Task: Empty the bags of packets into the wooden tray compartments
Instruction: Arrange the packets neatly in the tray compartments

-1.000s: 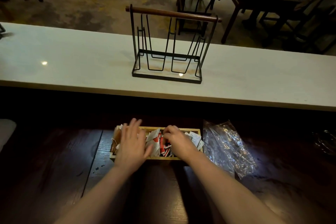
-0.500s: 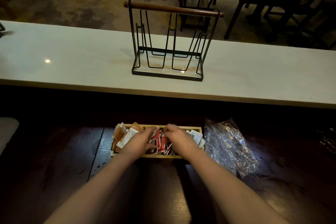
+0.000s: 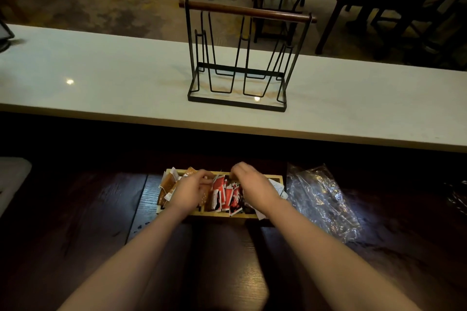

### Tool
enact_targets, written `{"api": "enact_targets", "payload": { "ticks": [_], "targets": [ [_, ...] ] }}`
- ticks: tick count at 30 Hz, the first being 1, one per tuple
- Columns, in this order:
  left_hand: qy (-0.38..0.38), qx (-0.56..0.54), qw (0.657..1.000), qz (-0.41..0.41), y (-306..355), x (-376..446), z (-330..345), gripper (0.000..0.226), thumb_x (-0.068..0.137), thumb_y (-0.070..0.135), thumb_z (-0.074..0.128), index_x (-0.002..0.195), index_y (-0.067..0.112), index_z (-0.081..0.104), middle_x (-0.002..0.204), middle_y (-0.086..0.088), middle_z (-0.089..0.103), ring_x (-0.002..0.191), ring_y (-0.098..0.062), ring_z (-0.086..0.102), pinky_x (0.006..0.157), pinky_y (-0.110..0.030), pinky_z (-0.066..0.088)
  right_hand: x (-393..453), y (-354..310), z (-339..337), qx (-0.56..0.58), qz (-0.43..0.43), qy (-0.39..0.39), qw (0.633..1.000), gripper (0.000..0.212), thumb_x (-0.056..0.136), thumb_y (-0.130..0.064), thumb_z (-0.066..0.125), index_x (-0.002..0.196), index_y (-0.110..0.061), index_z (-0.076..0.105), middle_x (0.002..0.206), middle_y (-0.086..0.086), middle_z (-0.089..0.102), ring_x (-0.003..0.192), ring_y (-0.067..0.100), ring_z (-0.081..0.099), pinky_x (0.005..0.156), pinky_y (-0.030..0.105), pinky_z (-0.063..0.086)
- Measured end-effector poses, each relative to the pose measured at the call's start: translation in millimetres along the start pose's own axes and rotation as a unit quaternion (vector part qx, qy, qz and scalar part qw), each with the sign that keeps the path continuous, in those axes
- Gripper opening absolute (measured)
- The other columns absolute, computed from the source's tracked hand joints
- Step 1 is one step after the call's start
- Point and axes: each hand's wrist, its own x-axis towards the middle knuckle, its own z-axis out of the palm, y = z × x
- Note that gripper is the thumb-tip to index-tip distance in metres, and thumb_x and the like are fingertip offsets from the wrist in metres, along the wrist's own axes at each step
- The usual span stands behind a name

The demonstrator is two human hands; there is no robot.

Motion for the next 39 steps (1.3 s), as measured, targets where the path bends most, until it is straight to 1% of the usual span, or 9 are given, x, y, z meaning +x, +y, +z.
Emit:
{"api": "enact_targets", "payload": {
  "ticks": [8,14,18,22,24,28,33,36,39],
  "targets": [
    [0.086,0.030,0.996,0.005,7,-11,0,0.022,0.086,0.001,0.057,0.088,0.023,0.057,0.087,0.003,0.064,0.080,-0.010,0.063,0.061,-0.012,0.041,38,-27,17,-0.002,0.011,-0.052,0.999,0.036,0.083,0.002,0.054,0.116,-0.010,0.060,0.117,0.010,0.057,0.105,0.028,0.058,0.085,0.040,0.051],
    [0.189,-0.107,0.974,-0.063,12,-23,-16,0.016,0.085,0.008,0.065,0.087,0.023,0.058,0.093,0.009,0.065,0.085,-0.002,0.063,0.065,-0.017,0.049,48,-27,24,0.053,0.083,0.018,0.995,0.015,0.090,-0.019,0.057,0.099,-0.017,0.069,0.101,0.003,0.064,0.099,0.020,0.057,0.079,0.036,0.050],
    [0.222,-0.258,0.929,-0.147,-3,-33,-32,0.022,0.083,0.004,0.065,0.090,0.023,0.057,0.094,-0.007,0.072,0.088,-0.020,0.068,0.076,-0.043,0.056,46,-27,-1,0.204,0.185,0.072,0.959,0.017,0.089,-0.035,0.059,0.100,-0.024,0.068,0.096,-0.001,0.067,0.094,0.016,0.061,0.074,0.034,0.052],
    [0.226,-0.461,0.831,-0.215,-2,-40,-36,0.020,0.087,-0.001,0.059,0.106,0.006,0.054,0.099,-0.019,0.068,0.086,-0.027,0.067,0.074,-0.039,0.056,33,-42,-26,0.482,0.194,-0.031,0.854,0.007,0.089,-0.025,0.062,0.092,-0.020,0.067,0.091,-0.003,0.069,0.085,0.011,0.064,0.071,0.024,0.047],
    [0.206,-0.508,0.807,-0.219,5,-40,-34,0.013,0.091,0.001,0.053,0.103,0.006,0.054,0.101,-0.018,0.065,0.087,-0.027,0.066,0.074,-0.036,0.057,31,-52,-20,0.494,0.185,-0.081,0.846,0.002,0.088,-0.025,0.064,0.087,-0.024,0.066,0.089,-0.003,0.067,0.083,0.011,0.063,0.069,0.026,0.050],
    [0.174,-0.560,0.788,-0.189,18,-40,-32,0.016,0.096,0.017,0.048,0.105,0.006,0.058,0.102,-0.015,0.066,0.090,-0.026,0.067,0.072,-0.036,0.058,39,-71,4,0.386,0.212,-0.043,0.897,0.015,0.079,-0.027,0.073,0.074,-0.030,0.060,0.091,0.005,0.068,0.086,0.023,0.067,0.078,0.044,0.058],
    [0.167,-0.319,0.922,-0.144,5,-42,-34,0.020,0.083,0.013,0.068,0.090,0.031,0.063,0.104,-0.006,0.069,0.095,-0.023,0.066,0.078,-0.044,0.057,35,-68,7,0.359,0.214,-0.012,0.908,0.018,0.079,-0.028,0.074,0.082,-0.022,0.057,0.082,0.005,0.069,0.069,0.018,0.068,0.068,0.041,0.059],
    [0.224,-0.303,0.911,-0.169,-2,-46,-40,0.021,0.084,0.008,0.066,0.090,0.028,0.063,0.105,-0.008,0.067,0.094,-0.024,0.066,0.075,-0.043,0.057,27,-52,10,0.113,0.235,-0.033,0.965,0.030,0.085,-0.041,0.063,0.097,-0.014,0.060,0.094,0.007,0.069,0.087,0.025,0.066,0.074,0.039,0.055],
    [0.269,-0.311,0.894,-0.177,-12,-46,-46,0.017,0.082,0.005,0.066,0.088,0.021,0.063,0.097,-0.009,0.068,0.086,-0.023,0.066,0.067,-0.035,0.054,18,-52,16,-0.035,0.216,-0.092,0.971,0.043,0.085,-0.050,0.059,0.102,-0.012,0.064,0.105,0.009,0.066,0.099,0.028,0.063,0.075,0.034,0.047]
  ]
}}
